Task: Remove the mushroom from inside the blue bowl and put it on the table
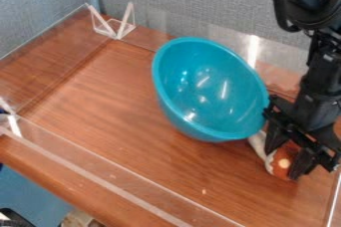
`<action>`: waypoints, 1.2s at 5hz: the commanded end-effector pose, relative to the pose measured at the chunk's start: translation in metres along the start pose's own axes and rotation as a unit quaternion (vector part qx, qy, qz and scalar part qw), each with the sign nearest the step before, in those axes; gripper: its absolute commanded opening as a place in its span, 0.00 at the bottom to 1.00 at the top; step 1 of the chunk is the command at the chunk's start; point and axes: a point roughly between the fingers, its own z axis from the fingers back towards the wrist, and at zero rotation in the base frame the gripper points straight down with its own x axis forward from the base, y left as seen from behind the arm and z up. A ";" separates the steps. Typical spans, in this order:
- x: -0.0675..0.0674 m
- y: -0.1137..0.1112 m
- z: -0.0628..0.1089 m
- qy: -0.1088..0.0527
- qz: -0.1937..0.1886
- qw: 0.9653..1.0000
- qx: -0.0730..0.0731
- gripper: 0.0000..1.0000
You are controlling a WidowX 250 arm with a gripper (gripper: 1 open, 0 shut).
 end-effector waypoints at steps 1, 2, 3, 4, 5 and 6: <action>0.001 0.005 0.002 -0.006 0.005 1.000 -0.003 0.00; 0.000 0.007 0.000 -0.003 0.008 1.000 -0.006 0.00; -0.001 0.008 -0.002 0.000 0.010 1.000 -0.009 0.00; -0.002 0.010 -0.003 0.002 0.012 1.000 -0.011 0.00; -0.003 0.011 -0.004 0.005 0.015 1.000 -0.014 0.00; -0.004 0.012 -0.005 0.008 0.017 1.000 -0.016 0.00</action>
